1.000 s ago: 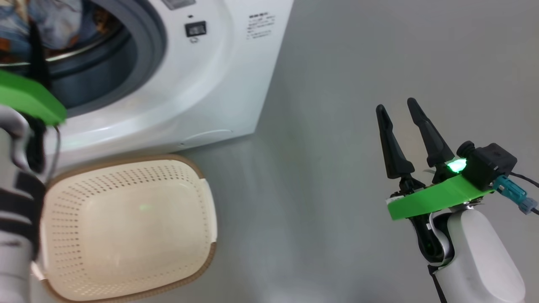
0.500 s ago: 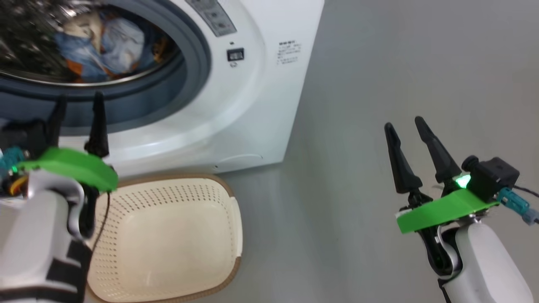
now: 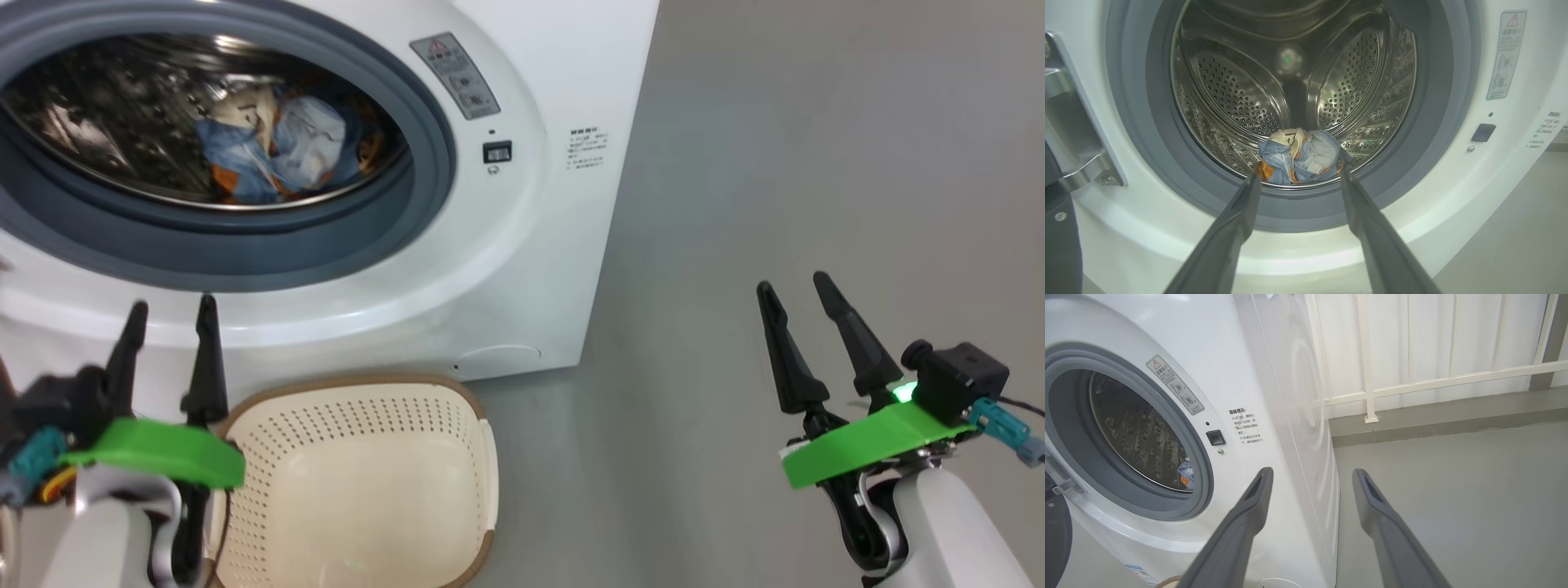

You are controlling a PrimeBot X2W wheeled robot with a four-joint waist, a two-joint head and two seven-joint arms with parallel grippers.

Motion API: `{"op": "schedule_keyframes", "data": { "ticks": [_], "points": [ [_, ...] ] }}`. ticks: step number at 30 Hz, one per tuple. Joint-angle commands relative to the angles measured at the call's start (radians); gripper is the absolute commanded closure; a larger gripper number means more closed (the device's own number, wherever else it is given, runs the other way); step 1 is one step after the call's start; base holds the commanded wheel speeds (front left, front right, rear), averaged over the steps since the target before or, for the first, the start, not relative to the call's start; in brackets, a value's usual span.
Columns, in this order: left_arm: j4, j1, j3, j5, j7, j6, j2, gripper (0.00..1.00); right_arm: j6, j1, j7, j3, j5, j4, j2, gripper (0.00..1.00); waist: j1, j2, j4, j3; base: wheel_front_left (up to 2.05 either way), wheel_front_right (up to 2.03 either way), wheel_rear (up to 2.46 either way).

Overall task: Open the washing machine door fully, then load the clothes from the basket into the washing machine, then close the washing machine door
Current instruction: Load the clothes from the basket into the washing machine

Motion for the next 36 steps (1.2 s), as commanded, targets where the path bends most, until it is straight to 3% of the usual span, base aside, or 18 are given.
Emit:
{"op": "schedule_keyframes", "data": {
  "ticks": [1,18,24,36],
  "points": [
    [-0.055,0.025,0.044,0.014,-0.006,0.009,0.022,0.0,0.002,0.017,-0.005,0.015,0.003,-0.02,-0.006,0.0,0.0,0.0,0.014,-0.029,0.0,0.0,0.0],
    [-0.23,0.257,0.102,0.057,-0.006,0.03,-0.058,0.0,0.002,0.086,-0.005,0.024,0.012,-0.004,-0.027,0.0,0.0,0.0,0.048,-0.134,0.0,0.0,0.0],
    [-0.248,0.285,0.122,0.06,-0.006,0.026,-0.09,0.0,0.002,0.099,-0.005,0.037,0.002,-0.002,-0.037,0.0,0.0,0.0,0.059,-0.147,0.0,0.0,0.0],
    [-0.244,0.289,0.135,0.089,-0.006,-0.001,-0.102,0.0,0.002,0.091,-0.005,0.035,-0.007,-0.001,-0.039,0.0,0.0,0.0,0.064,-0.144,0.0,0.0,0.0]
  ]
}}
